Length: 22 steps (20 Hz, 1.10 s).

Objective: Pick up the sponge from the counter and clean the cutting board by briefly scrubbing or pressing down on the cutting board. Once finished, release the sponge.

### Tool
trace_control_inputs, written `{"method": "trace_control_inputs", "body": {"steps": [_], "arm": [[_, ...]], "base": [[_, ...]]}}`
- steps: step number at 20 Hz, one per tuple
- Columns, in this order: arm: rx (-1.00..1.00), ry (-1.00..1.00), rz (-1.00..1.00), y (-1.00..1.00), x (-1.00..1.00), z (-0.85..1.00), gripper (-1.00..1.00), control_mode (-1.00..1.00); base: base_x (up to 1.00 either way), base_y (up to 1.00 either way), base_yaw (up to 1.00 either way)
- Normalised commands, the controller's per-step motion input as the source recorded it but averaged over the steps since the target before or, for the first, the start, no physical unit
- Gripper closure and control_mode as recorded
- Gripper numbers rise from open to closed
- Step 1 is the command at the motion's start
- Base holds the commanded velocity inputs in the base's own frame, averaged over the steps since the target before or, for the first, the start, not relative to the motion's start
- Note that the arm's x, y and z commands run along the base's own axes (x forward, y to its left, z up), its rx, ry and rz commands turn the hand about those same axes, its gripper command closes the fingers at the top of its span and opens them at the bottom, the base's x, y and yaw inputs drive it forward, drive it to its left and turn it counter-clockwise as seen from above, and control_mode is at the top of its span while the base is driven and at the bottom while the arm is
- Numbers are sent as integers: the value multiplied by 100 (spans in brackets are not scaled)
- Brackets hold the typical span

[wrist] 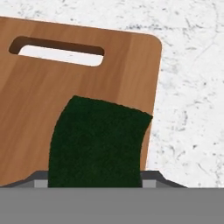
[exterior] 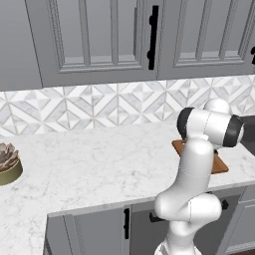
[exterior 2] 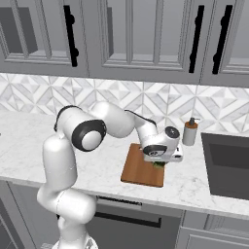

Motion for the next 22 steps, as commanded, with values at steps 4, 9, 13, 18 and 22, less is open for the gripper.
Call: {"method": "trace_control_inputs", "body": {"steps": [4, 9, 13, 18, 22], "arm": [[0, 0, 0, 0, -55, -25, 100, -100], [0, 0, 0, 0, -71, -26, 100, -100], [0, 0, 0, 0, -93, -23, 100, -100], [0, 0, 0, 0, -99, -21, 100, -100], [0, 0, 0, 0, -90, -19, 100, -100]], "base": [[0, 0, 0], [0, 0, 0], [0, 0, 0], [0, 0, 0], [0, 0, 0]]}}
